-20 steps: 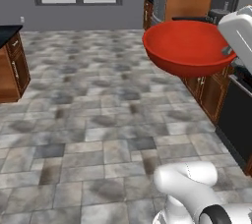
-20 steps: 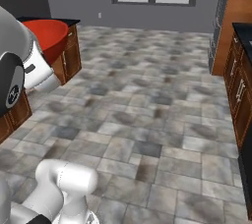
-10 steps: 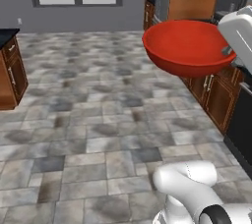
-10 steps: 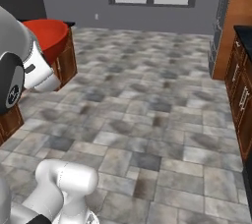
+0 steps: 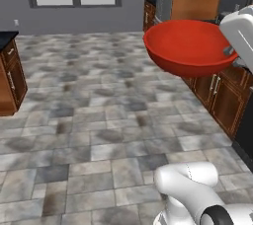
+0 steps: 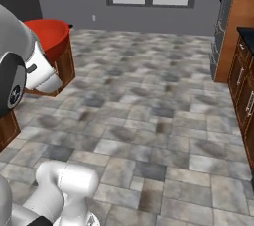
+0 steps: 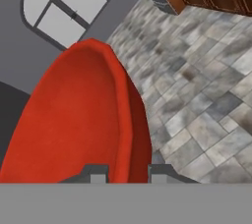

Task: Move the bowls from the cabinet to the plates on the dining table.

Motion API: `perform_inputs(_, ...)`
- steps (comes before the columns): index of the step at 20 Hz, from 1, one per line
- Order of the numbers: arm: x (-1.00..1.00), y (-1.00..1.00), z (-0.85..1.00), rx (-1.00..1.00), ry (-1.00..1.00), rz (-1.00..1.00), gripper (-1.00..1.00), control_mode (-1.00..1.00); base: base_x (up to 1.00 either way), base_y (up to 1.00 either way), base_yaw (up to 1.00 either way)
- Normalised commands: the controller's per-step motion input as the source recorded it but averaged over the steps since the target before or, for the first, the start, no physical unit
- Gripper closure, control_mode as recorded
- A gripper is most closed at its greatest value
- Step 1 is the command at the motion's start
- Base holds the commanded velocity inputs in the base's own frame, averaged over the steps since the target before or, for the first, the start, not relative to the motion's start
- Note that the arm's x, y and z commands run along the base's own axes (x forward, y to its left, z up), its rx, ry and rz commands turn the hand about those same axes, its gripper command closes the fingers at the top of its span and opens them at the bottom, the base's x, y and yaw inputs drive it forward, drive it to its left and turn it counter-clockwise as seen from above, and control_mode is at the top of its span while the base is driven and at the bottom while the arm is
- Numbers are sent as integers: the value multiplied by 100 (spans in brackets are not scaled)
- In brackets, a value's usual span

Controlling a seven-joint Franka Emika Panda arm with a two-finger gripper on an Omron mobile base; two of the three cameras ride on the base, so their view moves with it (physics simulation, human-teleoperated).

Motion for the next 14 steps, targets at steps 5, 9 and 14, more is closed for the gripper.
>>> perform_inputs(5, 0, 0, 0, 0, 0, 0, 100, 100, 32, 61, 0)
perform_inputs(9, 0, 0, 0, 0, 0, 0, 100, 100, 19, 59, 2)
perform_inputs(14, 0, 0, 0, 0, 0, 0, 100, 100, 1, 24, 19)
